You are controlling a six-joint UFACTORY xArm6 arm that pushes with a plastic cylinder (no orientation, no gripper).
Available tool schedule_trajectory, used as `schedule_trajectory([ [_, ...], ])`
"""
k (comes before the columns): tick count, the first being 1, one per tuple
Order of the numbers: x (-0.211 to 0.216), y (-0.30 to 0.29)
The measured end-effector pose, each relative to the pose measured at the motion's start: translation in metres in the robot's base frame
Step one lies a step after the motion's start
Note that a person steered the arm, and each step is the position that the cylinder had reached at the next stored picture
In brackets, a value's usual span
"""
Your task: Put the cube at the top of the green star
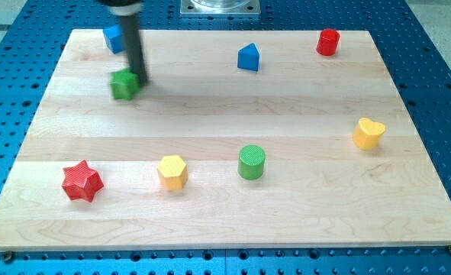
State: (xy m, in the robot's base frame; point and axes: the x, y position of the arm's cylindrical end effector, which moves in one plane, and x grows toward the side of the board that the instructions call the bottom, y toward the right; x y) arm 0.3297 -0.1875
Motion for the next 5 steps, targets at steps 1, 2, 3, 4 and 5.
schedule_trajectory([
  [1, 0.055, -0.014],
  [2, 0.073, -0.010],
  [3, 0.048, 0.006],
  [4, -0.011, 0.071],
  [5, -0.091, 0.077],
])
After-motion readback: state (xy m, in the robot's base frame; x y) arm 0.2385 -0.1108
